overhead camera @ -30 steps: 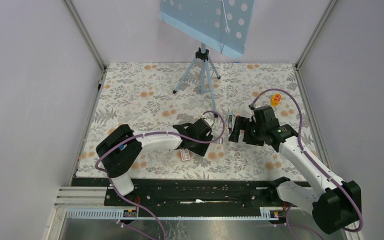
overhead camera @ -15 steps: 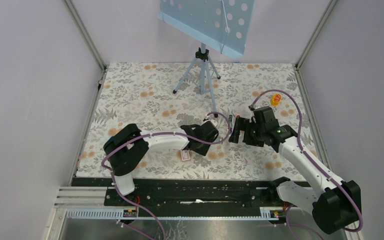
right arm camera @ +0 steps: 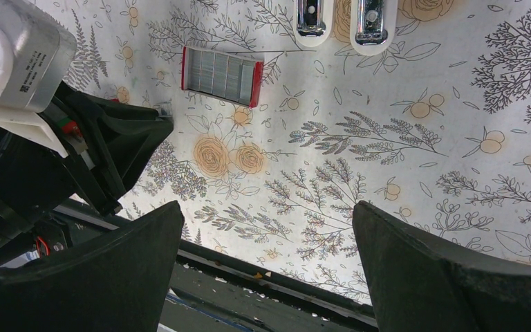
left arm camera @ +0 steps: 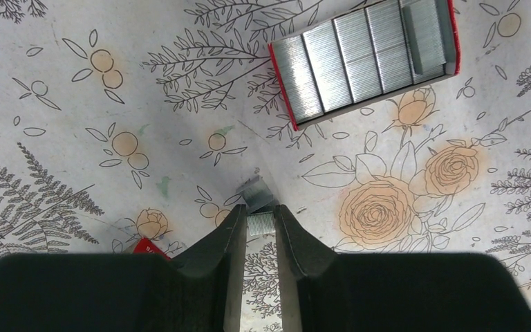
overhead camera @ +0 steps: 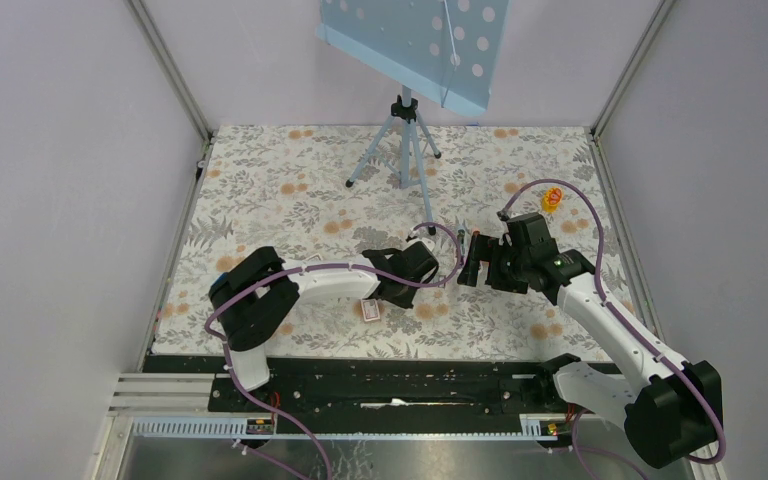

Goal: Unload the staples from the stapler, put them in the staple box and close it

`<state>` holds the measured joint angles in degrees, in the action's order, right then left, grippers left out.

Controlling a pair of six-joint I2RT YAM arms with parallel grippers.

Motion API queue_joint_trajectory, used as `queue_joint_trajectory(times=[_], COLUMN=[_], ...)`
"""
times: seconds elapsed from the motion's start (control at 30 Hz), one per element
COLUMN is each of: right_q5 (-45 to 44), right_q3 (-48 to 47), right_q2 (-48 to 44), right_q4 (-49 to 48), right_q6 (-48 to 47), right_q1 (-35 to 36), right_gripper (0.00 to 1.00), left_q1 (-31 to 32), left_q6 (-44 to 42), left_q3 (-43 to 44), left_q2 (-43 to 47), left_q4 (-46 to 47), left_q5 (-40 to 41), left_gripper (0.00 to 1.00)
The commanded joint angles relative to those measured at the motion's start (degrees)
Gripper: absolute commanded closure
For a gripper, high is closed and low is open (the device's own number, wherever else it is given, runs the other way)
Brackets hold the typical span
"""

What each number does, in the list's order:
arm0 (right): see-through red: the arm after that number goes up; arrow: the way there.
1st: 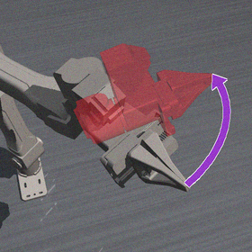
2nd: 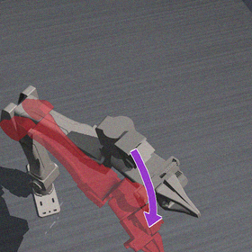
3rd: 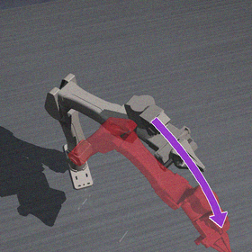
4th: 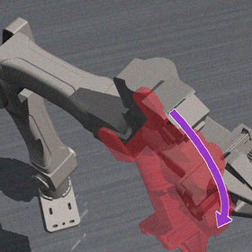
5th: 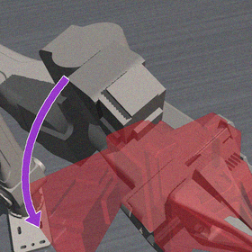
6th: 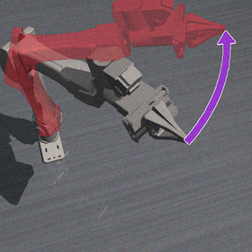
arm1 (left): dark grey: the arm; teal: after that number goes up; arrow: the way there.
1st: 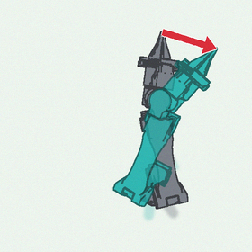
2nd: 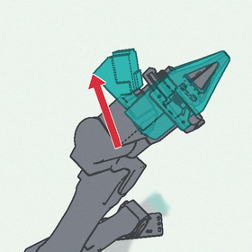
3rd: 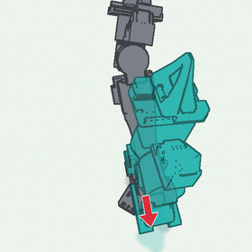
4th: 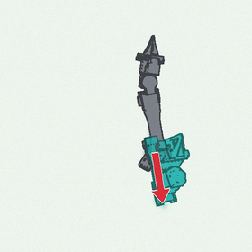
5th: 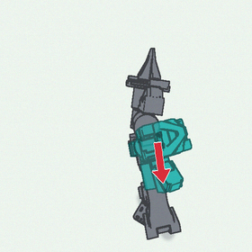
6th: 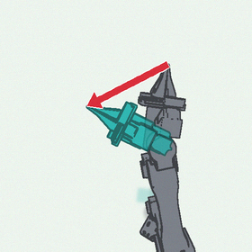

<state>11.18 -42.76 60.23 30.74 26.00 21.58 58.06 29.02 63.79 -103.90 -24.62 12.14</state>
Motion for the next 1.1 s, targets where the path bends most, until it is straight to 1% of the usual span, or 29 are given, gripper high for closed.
queue_joint_trajectory(times=[0.0,0.23,0.5,0.77,1.07], right_q5=[-0.54,-0.55,-0.56,-0.83,-4.89], right_q3=[0.13,0.48,0.83,0.87,0.60], right_q2=[-0.24,-0.37,-0.60,-1.14,-4.37], right_q4=[-0.55,-0.75,-0.83,-0.55,1.01], right_q6=[-0.13,-0.16,-0.08,-0.29,0.17], right_q1=[-0.23,-0.27,-0.23,-0.23,-0.25], right_gripper=[0.00,0.00,0.00,0.00,0.00], left_q1=[0.21,0.25,0.32,0.32,0.30], left_q6=[0.83,0.87,0.60,0.31,-0.32], left_q3=[-0.24,1.09,4.06,7.05,15.88], left_q2=[-0.53,0.33,1.75,2.56,-1.26], left_q4=[-3.97,-6.21,-9.94,-11.31,-11.01], left_q5=[0.10,-0.10,0.05,-0.10,-0.27], left_gripper=[0.77,0.81,0.80,0.80,0.80])
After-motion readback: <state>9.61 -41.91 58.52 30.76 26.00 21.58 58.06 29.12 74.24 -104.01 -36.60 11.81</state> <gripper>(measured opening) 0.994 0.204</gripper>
